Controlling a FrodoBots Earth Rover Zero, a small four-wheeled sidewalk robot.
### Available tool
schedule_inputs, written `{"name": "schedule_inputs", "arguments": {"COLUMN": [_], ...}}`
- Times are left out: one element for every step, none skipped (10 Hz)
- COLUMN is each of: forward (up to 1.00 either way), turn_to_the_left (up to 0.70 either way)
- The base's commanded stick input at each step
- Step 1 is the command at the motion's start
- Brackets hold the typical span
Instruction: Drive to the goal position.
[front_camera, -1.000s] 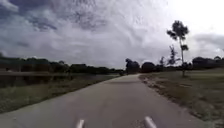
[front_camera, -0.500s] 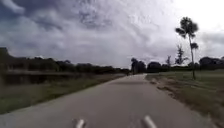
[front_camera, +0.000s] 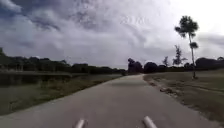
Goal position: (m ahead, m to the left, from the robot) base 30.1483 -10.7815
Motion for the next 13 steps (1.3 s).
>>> {"name": "schedule_inputs", "arguments": {"forward": [0.69,0.69,0.69,0.69,0.69,0.69,0.69,0.69,0.69,0.69,0.69,0.69,0.69], "turn_to_the_left": [0.03,0.03,0.03,0.03,0.03,0.03,0.03,0.03,0.03,0.03,0.03,0.03,0.03]}}
